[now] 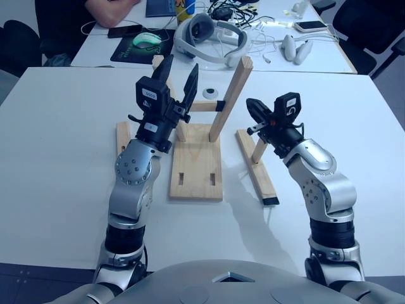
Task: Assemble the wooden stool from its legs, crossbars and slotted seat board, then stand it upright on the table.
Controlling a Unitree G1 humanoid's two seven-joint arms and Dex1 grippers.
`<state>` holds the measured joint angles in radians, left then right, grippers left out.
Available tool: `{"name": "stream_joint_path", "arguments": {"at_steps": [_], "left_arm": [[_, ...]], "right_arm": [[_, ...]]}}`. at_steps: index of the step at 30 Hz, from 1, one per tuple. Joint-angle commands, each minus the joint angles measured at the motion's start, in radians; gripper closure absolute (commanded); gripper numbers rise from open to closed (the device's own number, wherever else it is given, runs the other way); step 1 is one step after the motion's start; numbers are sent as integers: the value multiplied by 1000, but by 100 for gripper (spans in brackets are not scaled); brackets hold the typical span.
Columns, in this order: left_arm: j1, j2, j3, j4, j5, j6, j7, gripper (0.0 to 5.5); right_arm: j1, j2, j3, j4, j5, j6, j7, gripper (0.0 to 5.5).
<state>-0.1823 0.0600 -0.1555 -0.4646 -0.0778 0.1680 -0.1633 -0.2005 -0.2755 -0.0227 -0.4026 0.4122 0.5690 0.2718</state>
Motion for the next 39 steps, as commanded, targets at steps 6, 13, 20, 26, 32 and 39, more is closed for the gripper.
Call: {"name": "stream_joint_path", "arguments": {"at_steps": [6, 13, 20, 26, 32, 39], "left_arm": [[-3, 0, -1, 24, 5, -11, -7, 297], [24, 3, 3, -4, 11, -1, 5, 297], [44, 5, 0, -27, 7, 18, 3, 297], [36, 12, 7, -22, 2, 22, -3, 297], [35, 8, 6, -18, 6, 18, 4, 297], [38, 8, 9, -23, 7, 19, 6, 297]], "right_arm": [[-335, 13, -143, -115, 54, -41, -101, 549], [-190, -16, -96, -125, 20, -63, -38, 549], [-65, -15, -89, -146, 4, -82, -29, 549], [-94, -13, -88, -136, 4, -94, -34, 549], [-204, -11, -103, -156, 28, -75, -58, 549], [-238, -26, -73, -167, 3, -115, -37, 549]]}}
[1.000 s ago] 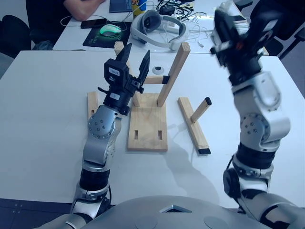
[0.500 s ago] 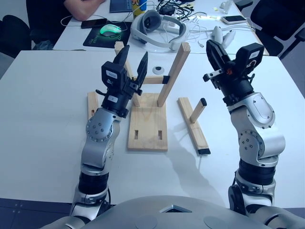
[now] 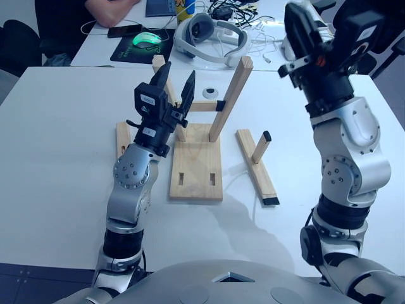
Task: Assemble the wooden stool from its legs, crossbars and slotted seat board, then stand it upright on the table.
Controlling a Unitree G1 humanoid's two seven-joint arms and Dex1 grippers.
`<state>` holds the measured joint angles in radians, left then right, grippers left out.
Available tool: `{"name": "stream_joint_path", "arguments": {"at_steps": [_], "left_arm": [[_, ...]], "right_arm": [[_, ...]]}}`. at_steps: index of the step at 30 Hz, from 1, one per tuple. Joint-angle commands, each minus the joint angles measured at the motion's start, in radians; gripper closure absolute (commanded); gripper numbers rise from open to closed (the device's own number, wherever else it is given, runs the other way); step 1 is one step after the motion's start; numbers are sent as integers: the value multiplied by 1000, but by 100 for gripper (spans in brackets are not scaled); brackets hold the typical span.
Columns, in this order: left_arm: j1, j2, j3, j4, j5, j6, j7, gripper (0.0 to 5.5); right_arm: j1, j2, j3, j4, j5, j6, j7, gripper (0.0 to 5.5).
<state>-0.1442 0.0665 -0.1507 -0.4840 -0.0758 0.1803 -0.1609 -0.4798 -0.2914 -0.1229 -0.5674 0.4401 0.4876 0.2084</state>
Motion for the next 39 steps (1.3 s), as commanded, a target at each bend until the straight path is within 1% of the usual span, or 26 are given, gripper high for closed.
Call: {"name": "stream_joint_path", "arguments": {"at_steps": [1, 3, 5, 6, 7, 8, 10, 11, 13, 16, 20, 22, 23, 24, 25, 27, 28, 30, 31, 33, 35, 36, 38, 39], "left_arm": [[2, 0, 4, -6, 6, 7, 6, 297], [7, -3, 0, -12, 9, 10, 10, 297], [13, -6, -6, -26, 12, 18, 14, 297], [21, -5, -8, -35, 13, 22, 16, 297], [28, -5, -7, -42, 12, 27, 18, 297], [36, -1, -5, -45, 9, 29, 15, 297], [48, 0, -5, -53, 8, 30, 19, 297], [47, -2, -7, -51, 9, 29, 18, 297], [36, -7, -11, -36, 10, 23, 19, 297], [18, -14, -15, -18, 14, 14, 23, 297], [22, -15, -13, -6, 20, 0, 27, 297], [32, -12, -11, -8, 25, -6, 29, 297], [39, -12, -10, -11, 28, -9, 31, 297], [44, -11, -12, -12, 32, -11, 32, 297], [48, -11, -12, -13, 34, -13, 33, 297], [62, -11, -7, -15, 36, -20, 37, 297], [67, -12, -4, -16, 38, -23, 41, 297], [72, -16, -3, -16, 43, -28, 48, 297], [69, -19, -4, -16, 47, -28, 52, 297], [54, -30, -6, -20, 54, -26, 64, 297], [51, -36, -7, -31, 61, -21, 75, 297], [59, -37, -6, -35, 65, -24, 80, 297], [85, -40, -5, -52, 76, -26, 96, 297], [98, -43, -5, -65, 82, -24, 106, 297]], "right_arm": [[101, -20, 53, 20, -47, -64, 58, 549], [260, -79, 158, 115, -99, -59, 145, 549], [401, -161, 246, 270, -128, 157, 163, 549], [459, -203, 267, 273, -152, 175, 180, 549], [491, -218, 260, 233, -126, 227, 189, 549], [488, -193, 233, 163, -89, 230, 177, 549], [387, -90, 169, 64, 24, 202, 130, 549], [326, -50, 150, 40, 55, 178, 110, 549], [243, -11, 132, 28, 79, 158, 93, 549], [204, -14, 124, 53, 67, 132, 113, 549], [154, -56, 124, 84, -10, 84, 116, 549], [124, -76, 84, 112, -29, 74, 105, 549], [130, -92, 51, 146, -42, 70, 96, 530], [150, -107, -2, 194, -50, 74, 75, 527], [169, -124, -51, 250, -63, 76, 57, 507], [200, -172, -134, 408, -80, 65, 59, 481], [204, -198, -148, 472, -95, 43, 76, 475], [224, -246, -141, 570, -124, -2, 139, 447], [253, -272, -117, 609, -153, -16, 165, 430], [320, -309, -98, 673, -170, -5, 225, 406], [378, -357, -62, 664, -158, 25, 337, 370], [401, -392, -44, 636, -145, 39, 402, 362], [427, -469, -1, 591, -143, 101, 496, 332], [434, -498, 2, 572, -140, 138, 520, 317]]}}
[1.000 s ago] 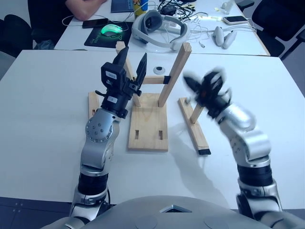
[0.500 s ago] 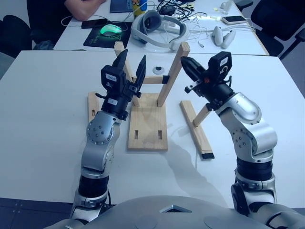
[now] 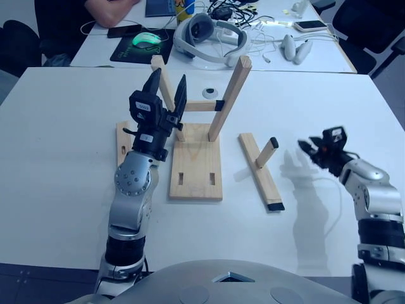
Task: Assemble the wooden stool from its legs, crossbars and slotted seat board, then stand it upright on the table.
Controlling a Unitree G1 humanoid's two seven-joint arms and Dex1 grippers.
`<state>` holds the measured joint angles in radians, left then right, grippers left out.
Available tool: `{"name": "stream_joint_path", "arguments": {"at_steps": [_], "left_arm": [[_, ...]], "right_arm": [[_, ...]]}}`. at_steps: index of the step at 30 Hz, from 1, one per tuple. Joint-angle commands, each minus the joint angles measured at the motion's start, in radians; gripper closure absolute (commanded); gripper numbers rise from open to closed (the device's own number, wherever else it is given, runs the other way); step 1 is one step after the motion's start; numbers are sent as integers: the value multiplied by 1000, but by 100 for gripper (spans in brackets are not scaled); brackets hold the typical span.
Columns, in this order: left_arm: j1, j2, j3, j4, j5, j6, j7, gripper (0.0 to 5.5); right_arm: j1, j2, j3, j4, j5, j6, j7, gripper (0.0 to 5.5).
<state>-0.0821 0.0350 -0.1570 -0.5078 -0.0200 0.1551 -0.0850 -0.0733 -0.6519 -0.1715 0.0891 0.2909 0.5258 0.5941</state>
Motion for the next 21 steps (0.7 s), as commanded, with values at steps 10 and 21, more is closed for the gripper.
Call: {"name": "stream_joint_path", "arguments": {"at_steps": [10, 21], "left_arm": [[103, -51, -31, -89, 87, -2, 96, 297], [114, -28, -30, -110, 60, 38, 49, 297]], "right_arm": [[-88, -260, 143, -204, 158, 457, 365, 162], [21, -167, 131, -546, 225, 703, 163, 126]]}}
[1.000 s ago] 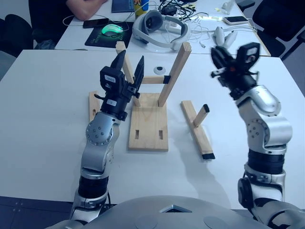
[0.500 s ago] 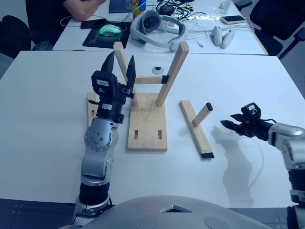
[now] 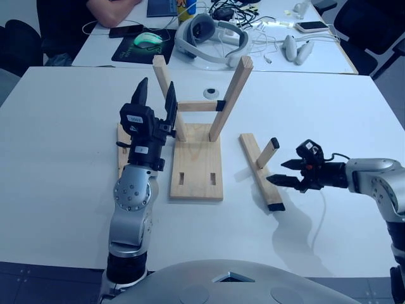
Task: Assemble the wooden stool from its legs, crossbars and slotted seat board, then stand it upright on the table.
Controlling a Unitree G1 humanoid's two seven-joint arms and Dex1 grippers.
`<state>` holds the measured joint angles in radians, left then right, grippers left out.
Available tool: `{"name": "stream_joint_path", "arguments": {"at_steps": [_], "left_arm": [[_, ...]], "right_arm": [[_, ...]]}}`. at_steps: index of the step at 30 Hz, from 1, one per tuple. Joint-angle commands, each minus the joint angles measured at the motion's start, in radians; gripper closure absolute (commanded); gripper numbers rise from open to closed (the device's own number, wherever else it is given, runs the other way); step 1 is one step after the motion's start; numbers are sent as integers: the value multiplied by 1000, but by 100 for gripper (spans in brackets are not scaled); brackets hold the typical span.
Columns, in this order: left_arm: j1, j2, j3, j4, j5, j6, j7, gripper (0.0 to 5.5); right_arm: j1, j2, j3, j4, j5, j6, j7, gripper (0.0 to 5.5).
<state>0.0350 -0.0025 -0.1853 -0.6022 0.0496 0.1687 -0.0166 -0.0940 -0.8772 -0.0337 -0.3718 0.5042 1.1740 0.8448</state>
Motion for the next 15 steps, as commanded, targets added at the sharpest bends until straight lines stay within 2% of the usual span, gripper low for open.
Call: {"name": "stream_joint_path", "arguments": {"at_steps": [1, 8, 15], "left_arm": [[1, 13, 1, -19, -12, 28, -24, 297], [-10, 33, 4, -39, -31, 76, -62, 297], [-62, 47, 10, -14, -54, 97, -97, 297]], "right_arm": [[46, 74, 14, -95, 3, 54, -111, 126], [43, 166, 105, -120, -82, 62, -308, 126], [53, 253, 137, -98, -163, 33, -440, 126]]}}
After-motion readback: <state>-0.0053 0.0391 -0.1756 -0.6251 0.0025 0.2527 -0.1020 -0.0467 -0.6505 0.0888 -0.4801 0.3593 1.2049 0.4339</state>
